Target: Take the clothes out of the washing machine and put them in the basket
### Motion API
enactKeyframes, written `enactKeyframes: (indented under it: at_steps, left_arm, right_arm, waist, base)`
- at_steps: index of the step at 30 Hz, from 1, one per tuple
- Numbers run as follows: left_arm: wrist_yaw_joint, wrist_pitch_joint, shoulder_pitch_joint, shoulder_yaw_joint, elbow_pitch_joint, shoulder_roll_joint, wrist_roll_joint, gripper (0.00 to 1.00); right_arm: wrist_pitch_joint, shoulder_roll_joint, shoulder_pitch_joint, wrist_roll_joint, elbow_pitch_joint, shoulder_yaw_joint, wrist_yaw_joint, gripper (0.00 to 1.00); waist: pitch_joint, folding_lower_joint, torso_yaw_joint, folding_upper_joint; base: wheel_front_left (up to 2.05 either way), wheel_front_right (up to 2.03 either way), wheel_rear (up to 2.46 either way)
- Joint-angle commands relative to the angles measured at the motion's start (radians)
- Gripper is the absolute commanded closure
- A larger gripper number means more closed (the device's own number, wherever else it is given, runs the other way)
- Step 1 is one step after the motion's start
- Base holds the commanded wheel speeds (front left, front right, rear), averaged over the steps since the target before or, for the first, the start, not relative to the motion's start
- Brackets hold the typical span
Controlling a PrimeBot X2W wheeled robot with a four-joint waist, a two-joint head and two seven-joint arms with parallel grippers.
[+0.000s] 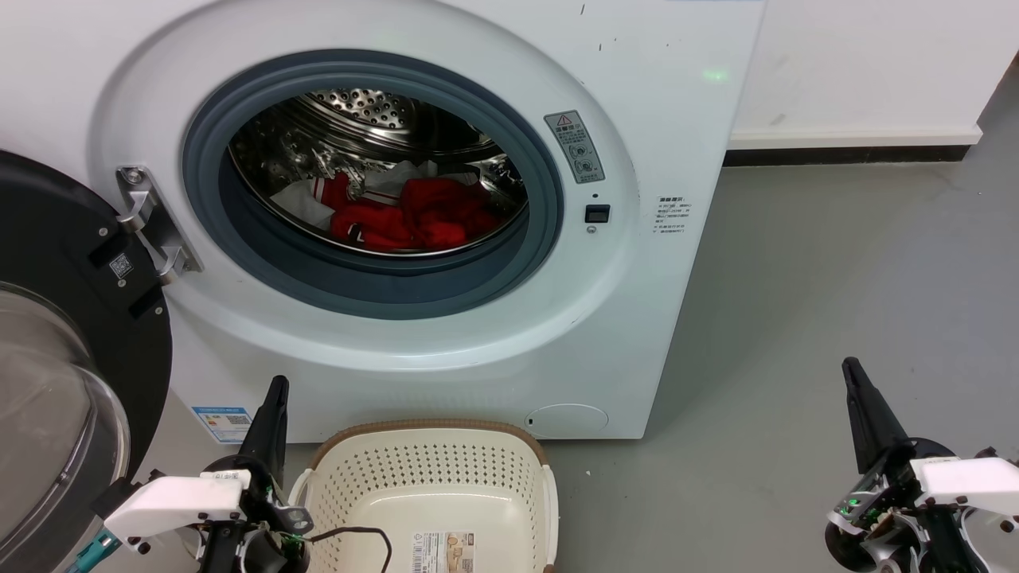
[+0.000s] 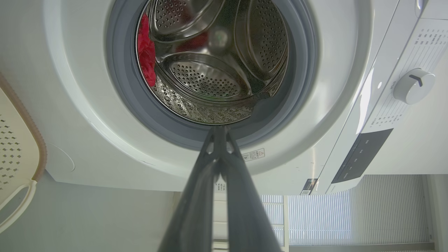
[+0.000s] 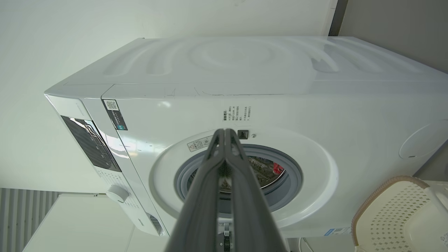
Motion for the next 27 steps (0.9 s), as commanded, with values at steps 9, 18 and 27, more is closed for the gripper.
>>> enactKeyframes:
  at_steps: [9, 18, 27]
  left_arm:
    - [-0.002, 0.003, -0.005, 0.002, 0.0, -0.002, 0.002, 1.0]
    - [-0.002, 0.003, -0.005, 0.002, 0.0, -0.002, 0.002, 1.0]
    - [-0.002, 0.003, -0.005, 0.002, 0.0, -0.002, 0.002, 1.0]
  right_arm:
    - [0.002, 0.004, -0.014, -0.005, 0.001, 0.0, 0.0, 1.0]
    - [0.002, 0.004, -0.014, -0.005, 0.001, 0.0, 0.0, 1.0]
    - [0.002, 0.004, -0.014, -0.005, 0.001, 0.0, 0.0, 1.0]
  waist:
    - [0.0, 0.0, 0.0, 0.0]
    - [0.0, 0.0, 0.0, 0.0]
    - [0.0, 0.0, 0.0, 0.0]
  base:
    - [0.0, 0.0, 0.0]
    - [0.0, 0.0, 0.0]
    - [0.0, 0.0, 0.0]
